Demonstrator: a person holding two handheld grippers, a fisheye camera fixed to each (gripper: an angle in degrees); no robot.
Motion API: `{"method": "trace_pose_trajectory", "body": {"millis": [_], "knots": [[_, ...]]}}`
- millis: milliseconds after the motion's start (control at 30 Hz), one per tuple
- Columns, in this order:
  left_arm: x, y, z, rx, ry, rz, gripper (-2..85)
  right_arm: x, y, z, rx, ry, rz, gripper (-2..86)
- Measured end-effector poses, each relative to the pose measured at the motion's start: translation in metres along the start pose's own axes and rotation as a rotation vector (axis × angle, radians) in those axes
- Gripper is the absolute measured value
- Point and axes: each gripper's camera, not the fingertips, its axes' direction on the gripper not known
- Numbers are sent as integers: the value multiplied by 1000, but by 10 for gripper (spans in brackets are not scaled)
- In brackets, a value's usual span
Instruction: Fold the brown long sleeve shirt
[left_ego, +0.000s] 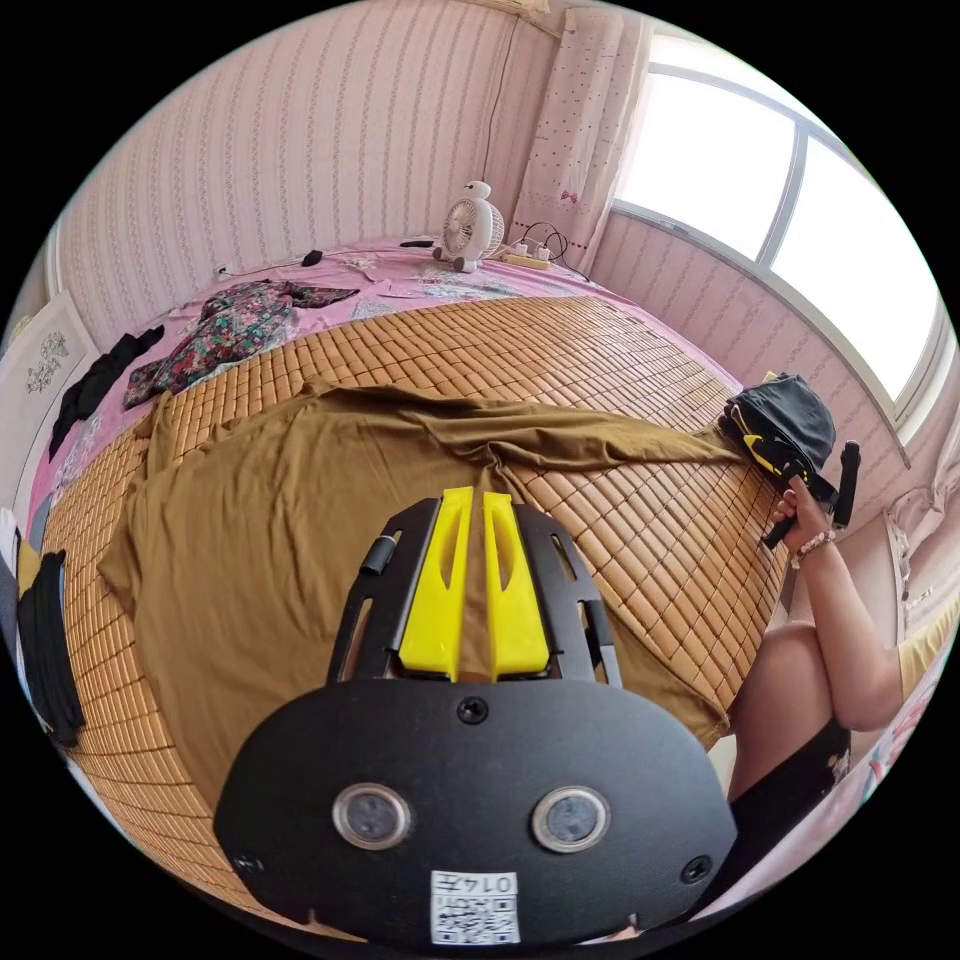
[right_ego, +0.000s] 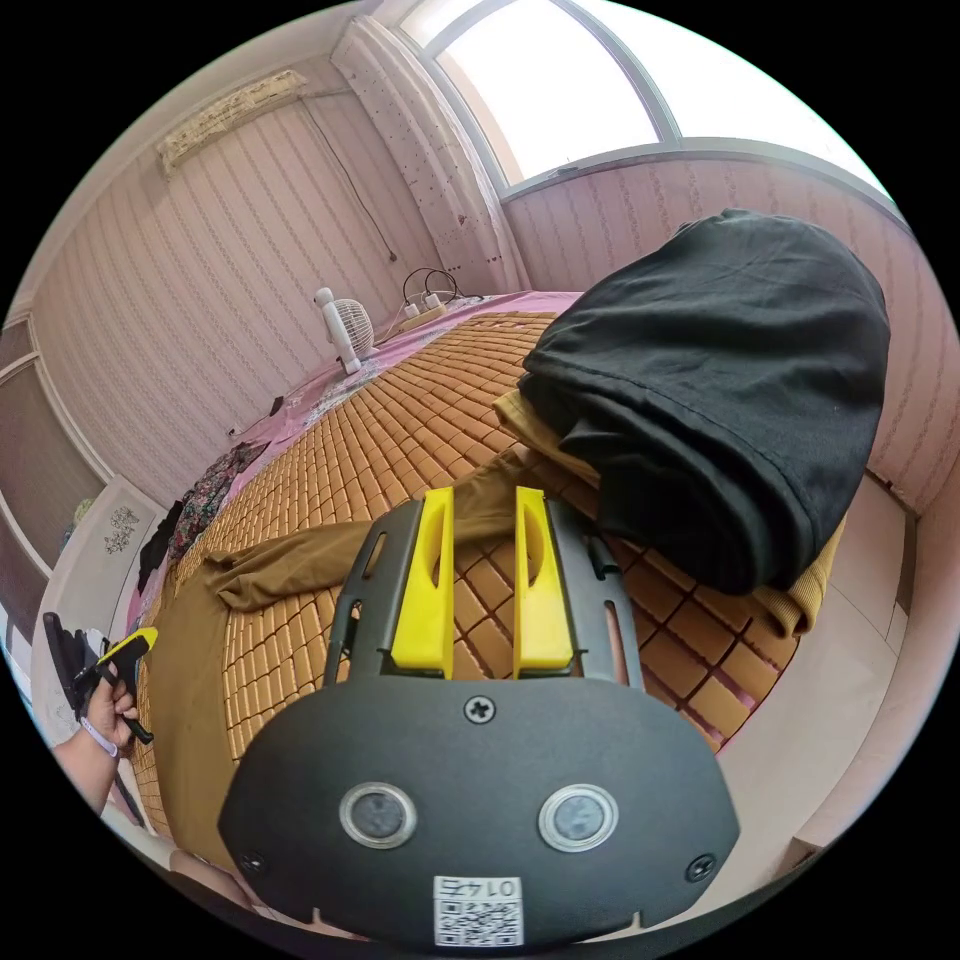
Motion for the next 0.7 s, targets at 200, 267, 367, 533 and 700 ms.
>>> {"method": "trace_pose_trajectory", "body": {"millis": [200,267,367,533,700], "knots": [[7,-96,67,-62,58,33,38,8,-13,9,-69,40,67,58],[9,-122,100,-122,65,11,44,12,-19,16,-127,44,90,47],[13,-141,138,-220,13,6,44,15,-25,20,-175,71,96,30],[12,-151,153,-241,-35,-70,43,-10,-33,25,-261,191,-72,17],[14,-162,151,-284,2,-78,19,-22,-44,-5,-270,162,-137,8]]}}
